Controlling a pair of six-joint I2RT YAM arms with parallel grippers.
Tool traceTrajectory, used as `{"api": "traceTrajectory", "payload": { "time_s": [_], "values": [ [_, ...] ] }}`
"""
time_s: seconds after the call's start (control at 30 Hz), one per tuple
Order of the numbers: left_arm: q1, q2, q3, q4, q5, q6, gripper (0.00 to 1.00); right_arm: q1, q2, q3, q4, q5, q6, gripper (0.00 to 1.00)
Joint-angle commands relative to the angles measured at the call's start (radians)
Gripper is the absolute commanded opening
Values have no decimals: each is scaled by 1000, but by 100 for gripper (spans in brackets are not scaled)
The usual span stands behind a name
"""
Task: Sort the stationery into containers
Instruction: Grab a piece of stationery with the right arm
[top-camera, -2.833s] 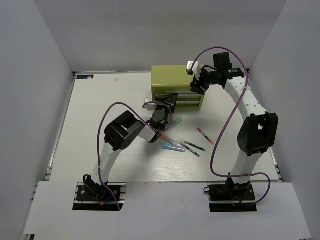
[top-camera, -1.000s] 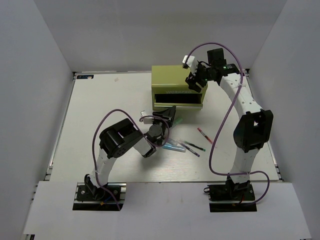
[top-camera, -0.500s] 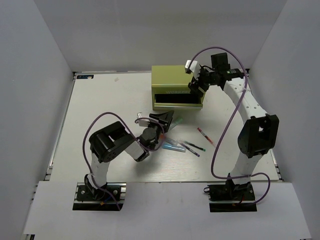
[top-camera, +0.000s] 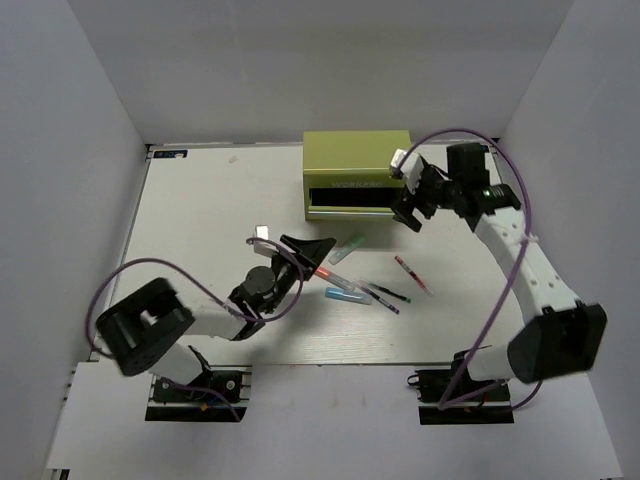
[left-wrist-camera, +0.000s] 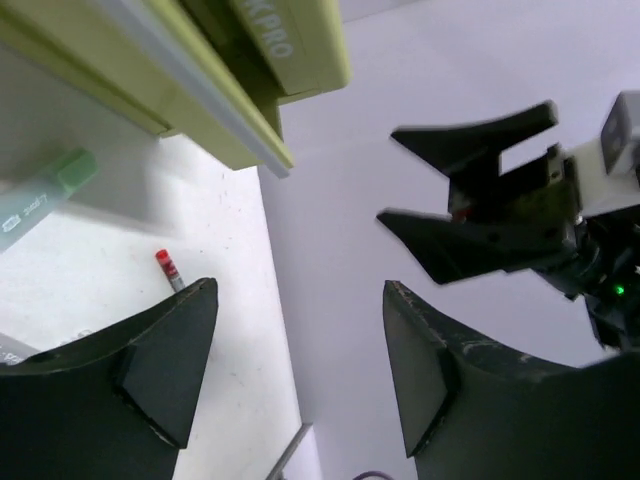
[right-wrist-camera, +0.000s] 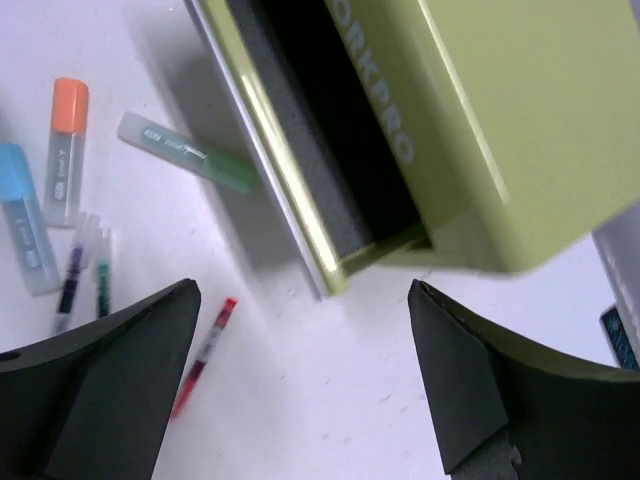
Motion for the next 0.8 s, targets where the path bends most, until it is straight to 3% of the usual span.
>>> {"api": "traceTrajectory", "payload": {
  "time_s": [0.0,0.03,0.1,0.13,0.2,0.27,0.33,0.47,0.53,0.67,0.77],
  "values": [
    [9,-212,34,-338,49,210,78,-10,-161,-130,116,75,164,90],
    [9,-252,109,-610,40,247,81,-14,-181,-188,107,74,169,88],
    [9,-319,248,-889,-3,303,90,-20,-288,-301,74,60,164,74],
    [9,-320,289,-1103,-20,313,90,-20,-328,-334,70,61,163,52],
    [18,-320,382,-1253,-42,338,91,-19,-361,-451,77,69,164,30],
    [19,-320,421,-1385,-42,352,94,-20,-408,-504,82,80,196,19],
    [19,-310,443,-1425,-26,352,94,-19,-428,-594,106,92,209,21],
    [28,-252,478,-1464,26,361,95,-19,-425,-716,211,124,225,46],
    [28,-241,505,-1490,37,361,95,-19,-408,-752,251,155,232,49],
    [28,-214,530,-1517,46,384,71,-20,-341,-777,333,202,244,51],
    [28,-226,519,-1517,46,393,65,-20,-277,-782,372,218,250,51]
  ]
}}
